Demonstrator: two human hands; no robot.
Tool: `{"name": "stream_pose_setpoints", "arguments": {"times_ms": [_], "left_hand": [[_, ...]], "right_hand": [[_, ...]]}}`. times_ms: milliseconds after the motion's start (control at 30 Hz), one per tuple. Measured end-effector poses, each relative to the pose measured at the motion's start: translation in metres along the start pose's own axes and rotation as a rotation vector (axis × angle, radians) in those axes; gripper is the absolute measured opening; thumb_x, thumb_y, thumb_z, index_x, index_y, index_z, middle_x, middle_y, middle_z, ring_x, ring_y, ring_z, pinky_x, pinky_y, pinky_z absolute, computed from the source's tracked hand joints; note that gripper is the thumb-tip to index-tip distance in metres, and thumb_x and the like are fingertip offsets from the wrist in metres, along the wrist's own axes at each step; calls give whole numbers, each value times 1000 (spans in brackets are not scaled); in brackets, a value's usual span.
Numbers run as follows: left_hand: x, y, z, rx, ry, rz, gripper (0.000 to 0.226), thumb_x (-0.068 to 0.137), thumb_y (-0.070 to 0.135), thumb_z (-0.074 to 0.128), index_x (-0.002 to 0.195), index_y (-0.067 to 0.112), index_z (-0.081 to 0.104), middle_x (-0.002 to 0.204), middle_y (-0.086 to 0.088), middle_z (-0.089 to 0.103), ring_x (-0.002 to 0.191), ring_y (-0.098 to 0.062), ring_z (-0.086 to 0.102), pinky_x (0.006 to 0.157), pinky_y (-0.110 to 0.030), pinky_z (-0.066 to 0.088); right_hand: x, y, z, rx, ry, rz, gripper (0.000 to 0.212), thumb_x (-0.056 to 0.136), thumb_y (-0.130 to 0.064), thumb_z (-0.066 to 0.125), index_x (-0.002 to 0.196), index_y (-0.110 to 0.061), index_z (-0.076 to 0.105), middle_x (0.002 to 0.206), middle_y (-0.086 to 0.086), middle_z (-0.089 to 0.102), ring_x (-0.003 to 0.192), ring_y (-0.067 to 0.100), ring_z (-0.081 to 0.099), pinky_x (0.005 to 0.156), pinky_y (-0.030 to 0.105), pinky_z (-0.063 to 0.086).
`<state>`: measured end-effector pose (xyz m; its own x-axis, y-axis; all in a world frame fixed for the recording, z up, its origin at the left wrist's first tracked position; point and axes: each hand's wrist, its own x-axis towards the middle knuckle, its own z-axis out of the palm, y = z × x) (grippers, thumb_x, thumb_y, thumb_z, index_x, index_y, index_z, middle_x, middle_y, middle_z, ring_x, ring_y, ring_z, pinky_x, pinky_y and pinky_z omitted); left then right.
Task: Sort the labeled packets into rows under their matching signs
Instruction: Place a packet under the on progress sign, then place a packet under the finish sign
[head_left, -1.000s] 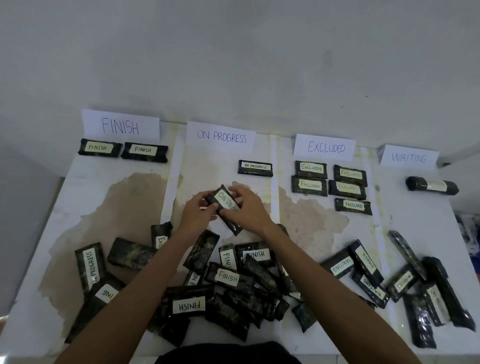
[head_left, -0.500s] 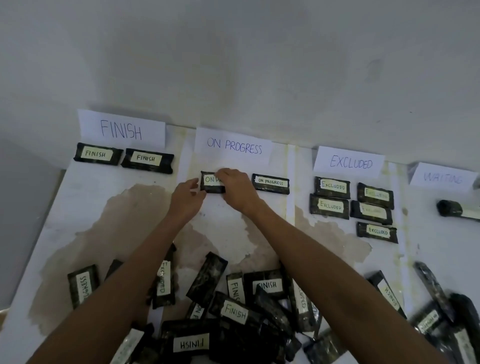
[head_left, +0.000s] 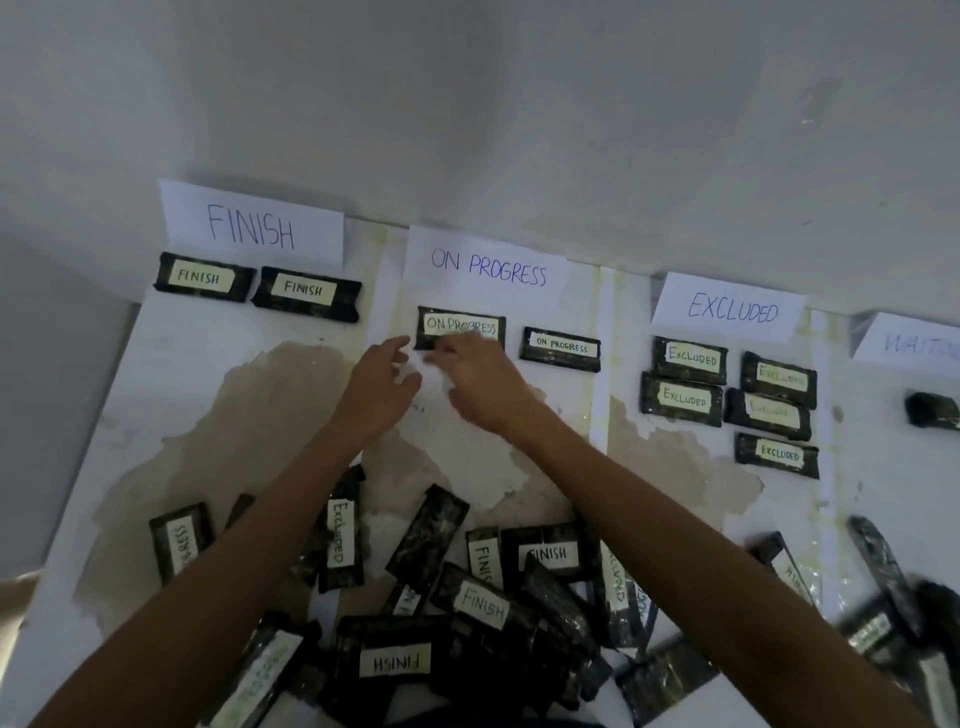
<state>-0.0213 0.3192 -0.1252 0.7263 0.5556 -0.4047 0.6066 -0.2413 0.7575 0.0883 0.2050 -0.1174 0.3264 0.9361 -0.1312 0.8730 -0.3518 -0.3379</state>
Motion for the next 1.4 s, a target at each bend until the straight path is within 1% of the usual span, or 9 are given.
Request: {"name": "stream_pose_setpoints", "arguments": {"times_ms": [133,333,433,567,767,867,933,1067,1400], "left_hand": [[-43,-18,4,-25,-26,-30,48,88,12,57,133,17,43,115,-4,52,101,-18,51,82,-28,42],[-99,-37,10,-38,-76,-16,38,90,10,52,128,15,49,110,-2,56,99,-15,54,84,-28,47],[-115,-41,9,-91,-118,-36,30,94,21,49,123,18,54,112,0,59,101,-15,55,85,-27,45],[-126,-44,3,-178,-61,-84,28,98,27,38,118,20,56,109,-1,61,97,-13,57,76,-24,48],[-128,-40,4,-192,-77,-71,24,97,18,42,113,21,60,107,-3,62,98,-18,58,76,-35,54],[-129,-33,7,-201,-73,-51,25,97,16,42,112,20,61,106,-3,63,94,-15,59,74,-33,54],[-129,-29,10,-184,-82,-18,25,97,14,42,112,18,61,105,-2,62,95,-15,58,69,-25,50],[-125,-20,16,-150,-112,9,25,97,12,41,113,15,59,108,-3,58,102,-18,54,71,-21,49],[-118,28,44,5,-161,165,34,96,26,45,129,17,48,107,0,56,92,-15,55,71,-22,44]], "right_hand": [[-53,-33,16,-52,-314,-226,45,79,2,57,120,-15,59,118,12,58,101,32,53,80,42,45],[-99,-47,43,-74,-331,-389,35,72,1,66,106,-9,64,102,17,56,80,30,50,60,37,45],[-99,-51,33,150,-368,-208,36,76,2,61,110,-8,66,106,16,61,89,31,55,73,39,49],[-98,-41,0,610,-298,194,25,88,-10,61,112,-11,64,103,5,65,90,16,58,78,22,45],[-108,-31,-11,842,-249,430,28,87,-12,64,114,-16,57,91,7,68,85,20,68,81,38,55],[-114,-31,-11,732,-204,392,51,82,-20,70,128,-21,49,109,5,59,91,16,59,84,32,49],[-118,-32,-7,419,-175,225,70,75,-28,76,136,-23,42,126,4,48,107,16,46,92,29,39],[-124,-35,-1,52,-98,-17,65,73,-24,74,132,-13,48,124,11,50,109,28,45,91,41,41],[-172,-1,-16,70,8,144,68,69,-26,80,128,-9,53,121,12,56,107,31,50,90,44,45]]}}
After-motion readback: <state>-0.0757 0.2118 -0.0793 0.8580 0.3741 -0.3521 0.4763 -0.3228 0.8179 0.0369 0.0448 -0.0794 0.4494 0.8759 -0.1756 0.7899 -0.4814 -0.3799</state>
